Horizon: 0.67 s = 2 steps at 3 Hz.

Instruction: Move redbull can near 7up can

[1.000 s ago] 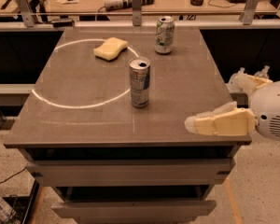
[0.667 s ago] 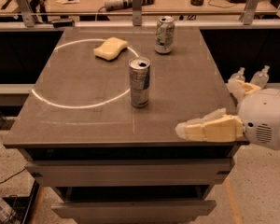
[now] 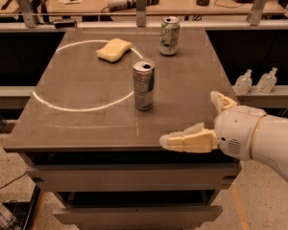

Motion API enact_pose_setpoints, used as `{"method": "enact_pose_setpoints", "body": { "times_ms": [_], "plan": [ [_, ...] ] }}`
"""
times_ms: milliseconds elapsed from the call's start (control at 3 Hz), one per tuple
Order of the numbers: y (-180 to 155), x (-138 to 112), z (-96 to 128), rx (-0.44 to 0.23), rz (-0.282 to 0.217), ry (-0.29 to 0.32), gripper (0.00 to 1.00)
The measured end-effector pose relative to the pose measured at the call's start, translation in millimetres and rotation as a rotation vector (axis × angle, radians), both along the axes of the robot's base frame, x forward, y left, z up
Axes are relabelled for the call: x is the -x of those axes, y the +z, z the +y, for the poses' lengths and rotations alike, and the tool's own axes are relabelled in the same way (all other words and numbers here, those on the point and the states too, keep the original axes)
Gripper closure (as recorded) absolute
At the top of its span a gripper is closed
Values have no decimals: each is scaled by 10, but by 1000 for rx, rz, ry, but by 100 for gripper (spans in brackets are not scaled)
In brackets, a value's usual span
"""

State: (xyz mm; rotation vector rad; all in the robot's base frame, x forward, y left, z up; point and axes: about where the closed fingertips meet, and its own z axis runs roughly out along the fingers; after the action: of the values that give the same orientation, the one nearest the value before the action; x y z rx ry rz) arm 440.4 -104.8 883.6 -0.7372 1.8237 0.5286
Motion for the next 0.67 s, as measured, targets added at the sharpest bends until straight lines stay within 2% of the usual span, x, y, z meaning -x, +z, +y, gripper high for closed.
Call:
{"method": "enact_pose_setpoints", "body": {
  "times_ms": [667],
  "plan": [
    [-244, -363, 532, -51, -79, 61, 0]
  ]
}}
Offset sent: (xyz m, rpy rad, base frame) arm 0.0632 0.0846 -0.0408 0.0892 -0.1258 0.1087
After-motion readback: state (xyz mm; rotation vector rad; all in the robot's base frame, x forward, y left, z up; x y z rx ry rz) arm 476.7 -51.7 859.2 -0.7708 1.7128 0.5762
